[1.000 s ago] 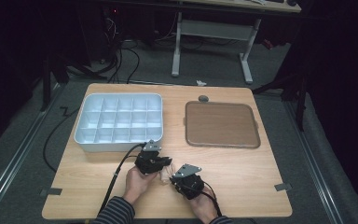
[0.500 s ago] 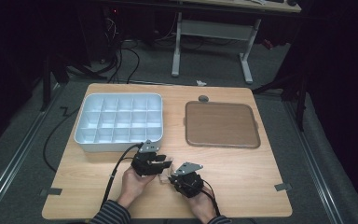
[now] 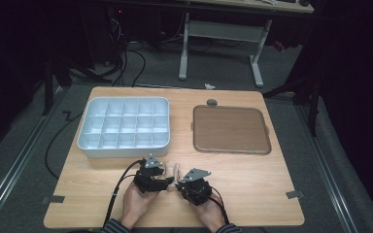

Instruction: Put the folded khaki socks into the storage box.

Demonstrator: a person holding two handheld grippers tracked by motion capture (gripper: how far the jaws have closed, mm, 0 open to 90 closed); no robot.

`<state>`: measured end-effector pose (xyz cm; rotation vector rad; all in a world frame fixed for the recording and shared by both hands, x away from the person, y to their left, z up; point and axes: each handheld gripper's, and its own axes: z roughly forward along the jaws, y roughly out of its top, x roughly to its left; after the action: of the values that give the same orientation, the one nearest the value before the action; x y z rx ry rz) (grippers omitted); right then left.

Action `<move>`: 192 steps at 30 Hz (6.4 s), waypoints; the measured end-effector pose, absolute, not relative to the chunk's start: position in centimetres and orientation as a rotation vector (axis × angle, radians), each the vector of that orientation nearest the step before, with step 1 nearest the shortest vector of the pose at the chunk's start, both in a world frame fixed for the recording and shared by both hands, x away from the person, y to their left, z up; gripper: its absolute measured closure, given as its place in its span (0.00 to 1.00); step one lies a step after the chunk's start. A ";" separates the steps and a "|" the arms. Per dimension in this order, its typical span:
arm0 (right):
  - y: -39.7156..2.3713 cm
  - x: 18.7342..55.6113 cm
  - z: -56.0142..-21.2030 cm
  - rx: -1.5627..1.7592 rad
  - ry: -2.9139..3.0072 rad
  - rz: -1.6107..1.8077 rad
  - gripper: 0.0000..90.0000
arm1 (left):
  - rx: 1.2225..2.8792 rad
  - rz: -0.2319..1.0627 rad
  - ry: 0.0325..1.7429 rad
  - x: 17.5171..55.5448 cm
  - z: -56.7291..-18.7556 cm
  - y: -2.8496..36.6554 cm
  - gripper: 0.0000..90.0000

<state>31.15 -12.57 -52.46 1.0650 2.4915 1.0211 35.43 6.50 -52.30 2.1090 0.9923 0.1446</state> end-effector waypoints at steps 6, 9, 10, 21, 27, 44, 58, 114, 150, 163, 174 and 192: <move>-12.5 31.3 -52.4 1.067 2.482 1.013 0.92 | 2.140 0.162 1.000 35.9 -51.8 6.3 0.50; -12.7 31.2 -52.3 1.077 2.455 1.029 0.80 | 2.095 0.133 1.008 36.1 -51.6 6.7 0.44; -12.8 31.1 -52.2 1.078 2.446 1.039 0.77 | 2.067 0.132 1.006 36.1 -51.4 6.9 0.42; -15.1 30.1 -50.5 1.094 2.328 1.112 0.67 | 2.010 0.081 1.057 37.5 -51.3 6.1 0.33; -18.3 30.3 -50.2 1.180 2.239 1.068 0.65 | 2.052 0.066 1.073 37.7 -52.0 5.6 0.34; -24.2 31.5 -53.1 1.366 2.058 0.844 0.53 | 2.065 0.006 1.039 37.5 -52.4 5.6 0.59; -24.9 32.4 -53.1 1.448 2.054 0.877 0.45 | 2.076 -0.010 1.015 37.3 -52.1 5.9 0.80; -24.8 32.4 -53.2 1.437 2.066 0.879 0.43 | 2.045 0.035 0.999 37.1 -49.1 9.9 0.84; -24.8 32.4 -53.2 1.434 2.070 0.883 0.43 | 1.985 0.057 1.051 37.0 -47.0 13.8 0.84; -24.8 32.4 -53.2 1.434 2.070 0.882 0.42 | 1.978 0.071 1.075 37.1 -46.6 15.2 0.84; -24.8 32.4 -53.2 1.431 2.072 0.880 0.42 | 1.968 0.097 1.087 37.1 -45.8 16.7 0.84; -24.8 32.4 -53.2 1.432 2.071 0.880 0.42 | 1.939 0.117 1.118 37.4 -44.8 18.7 0.84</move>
<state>32.42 -24.77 -53.16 1.4315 2.0715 0.8802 37.41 18.72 -44.80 1.9385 1.1175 0.1174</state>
